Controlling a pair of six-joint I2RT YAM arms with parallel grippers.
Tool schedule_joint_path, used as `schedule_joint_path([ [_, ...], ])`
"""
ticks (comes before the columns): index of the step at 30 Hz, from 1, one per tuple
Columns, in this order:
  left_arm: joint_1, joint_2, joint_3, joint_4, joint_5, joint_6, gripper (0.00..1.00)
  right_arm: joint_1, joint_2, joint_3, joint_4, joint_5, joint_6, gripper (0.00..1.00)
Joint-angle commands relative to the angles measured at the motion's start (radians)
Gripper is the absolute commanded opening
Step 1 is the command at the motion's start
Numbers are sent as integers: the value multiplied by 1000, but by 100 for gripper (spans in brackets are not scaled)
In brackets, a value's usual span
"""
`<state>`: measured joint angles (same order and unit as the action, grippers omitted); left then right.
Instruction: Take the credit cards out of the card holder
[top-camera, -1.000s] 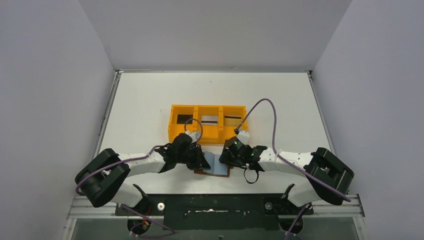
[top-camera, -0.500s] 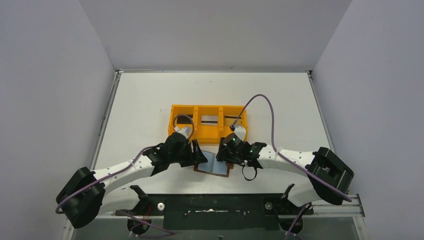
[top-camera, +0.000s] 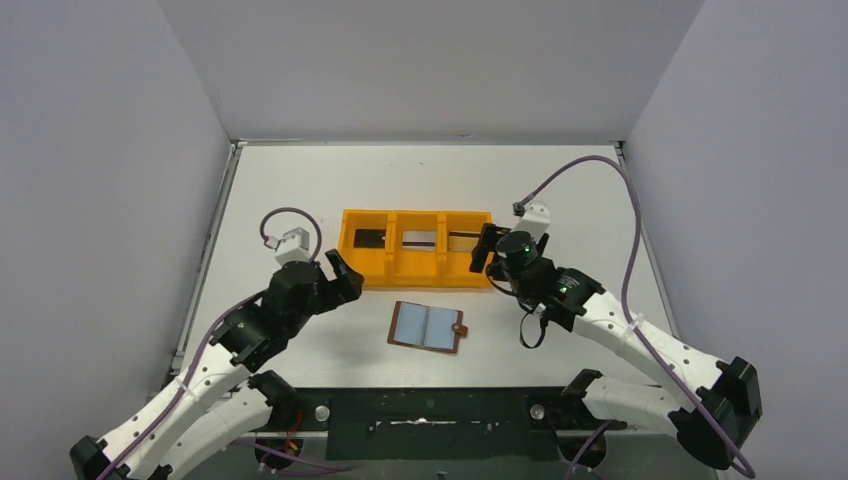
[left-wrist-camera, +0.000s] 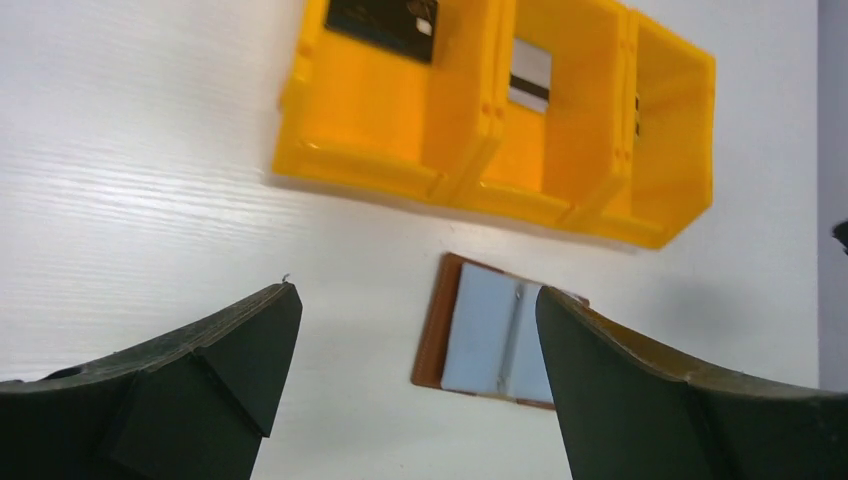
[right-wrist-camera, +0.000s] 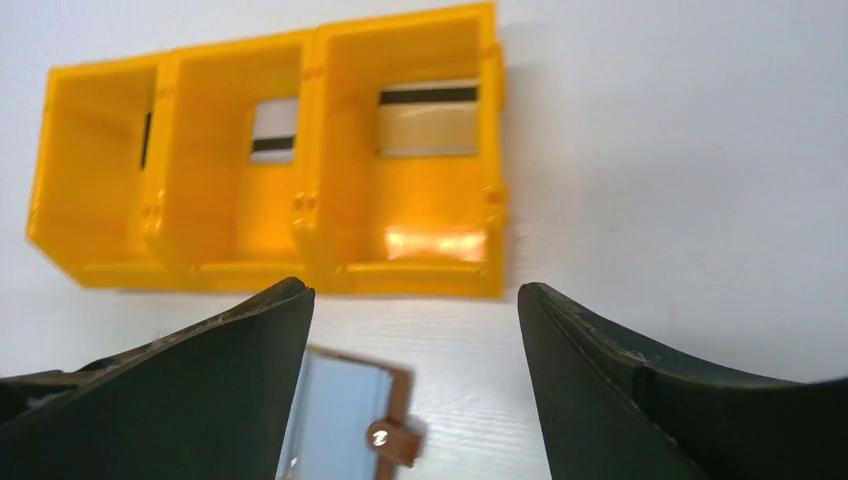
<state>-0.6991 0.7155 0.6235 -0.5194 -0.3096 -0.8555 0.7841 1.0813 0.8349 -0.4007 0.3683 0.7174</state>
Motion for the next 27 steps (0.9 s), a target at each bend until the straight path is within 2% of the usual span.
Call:
schedule_joint_path([
  [1,86,-29,135,-143,-176,116,90,-109,-80,47,-49,160,-132,80],
  [6,278,63,239,-216,-135,202,91,-238,-125,75,-45,181,-231,94],
  [9,340,53,268,-183,-120,226,91,-304,-131,109,-41,129,-271,96],
  [18,343,-3,396,-206,-282,218,92,-328,-138,163,-56,13,-282,97],
  [27,343,11,431,-220,-372,229,92,-327,-143,171,-61,-23,-275,100],
])
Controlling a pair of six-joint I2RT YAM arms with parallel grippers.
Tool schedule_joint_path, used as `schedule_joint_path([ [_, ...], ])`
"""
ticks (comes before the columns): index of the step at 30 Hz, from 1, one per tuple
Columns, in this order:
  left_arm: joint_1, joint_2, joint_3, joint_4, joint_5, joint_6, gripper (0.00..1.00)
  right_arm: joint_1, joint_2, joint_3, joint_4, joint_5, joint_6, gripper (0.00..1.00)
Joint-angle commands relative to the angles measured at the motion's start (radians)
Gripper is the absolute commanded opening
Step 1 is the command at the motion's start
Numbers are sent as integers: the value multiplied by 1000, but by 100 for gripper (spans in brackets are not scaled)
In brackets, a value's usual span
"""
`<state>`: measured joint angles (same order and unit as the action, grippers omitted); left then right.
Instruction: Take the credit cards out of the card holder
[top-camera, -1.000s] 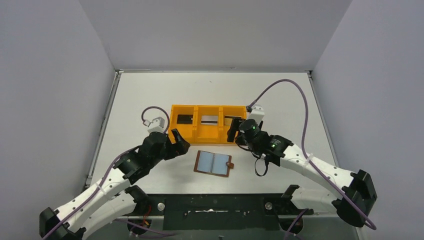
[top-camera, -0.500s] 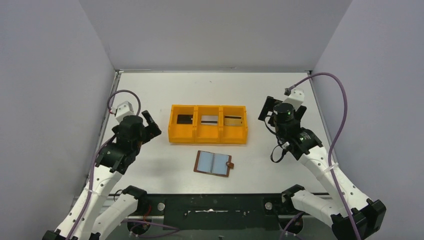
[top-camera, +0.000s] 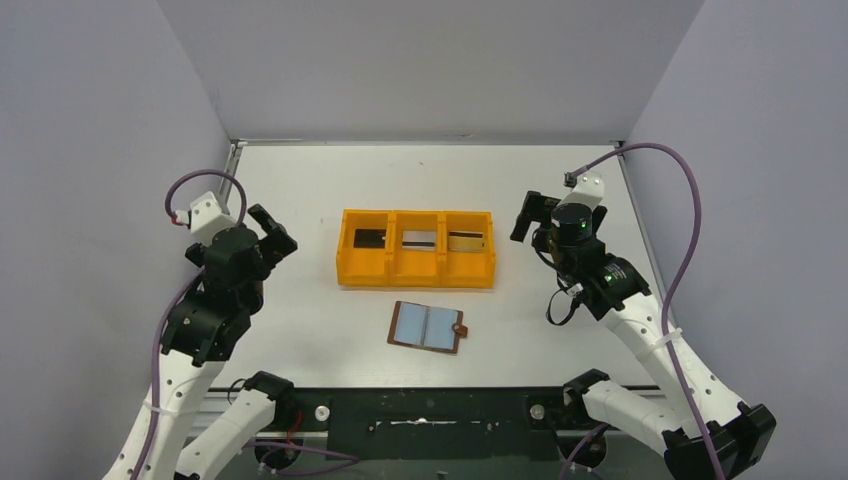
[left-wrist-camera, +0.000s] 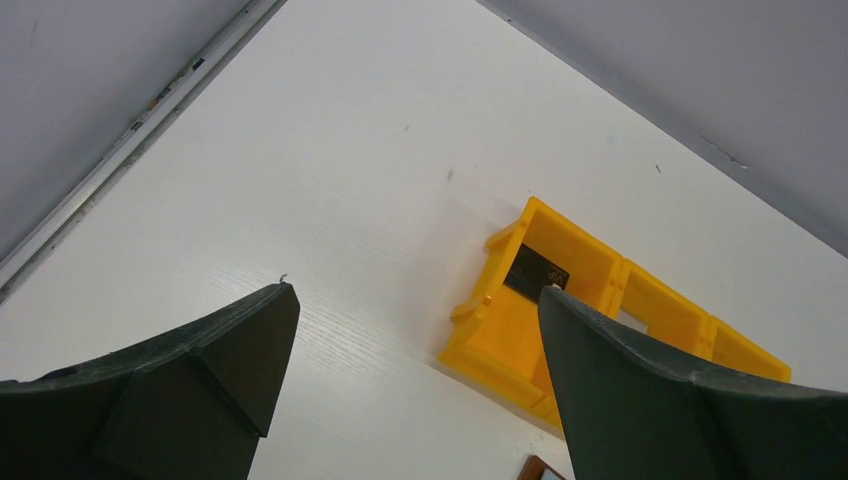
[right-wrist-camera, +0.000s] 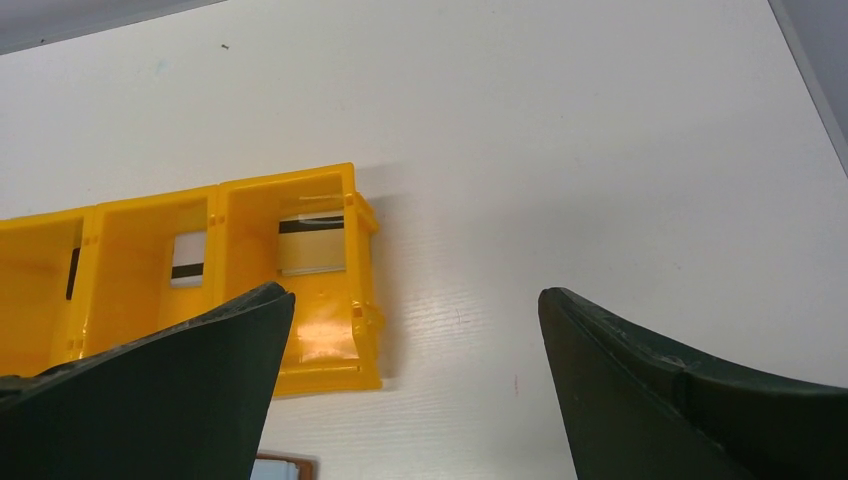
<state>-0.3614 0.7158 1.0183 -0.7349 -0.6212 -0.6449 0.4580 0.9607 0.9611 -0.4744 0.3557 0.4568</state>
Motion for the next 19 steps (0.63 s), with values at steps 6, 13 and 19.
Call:
schedule_joint_path([
  [6,6,21,30,20,-36,36,92,-1,-41,42,17,14,-13,98],
  [13,6,40,32,12,-26,55,92,-1,-88,1,38,100,-5,98],
  [19,5,55,24,-10,-47,31,92,-1,-102,-17,33,101,-4,98],
])
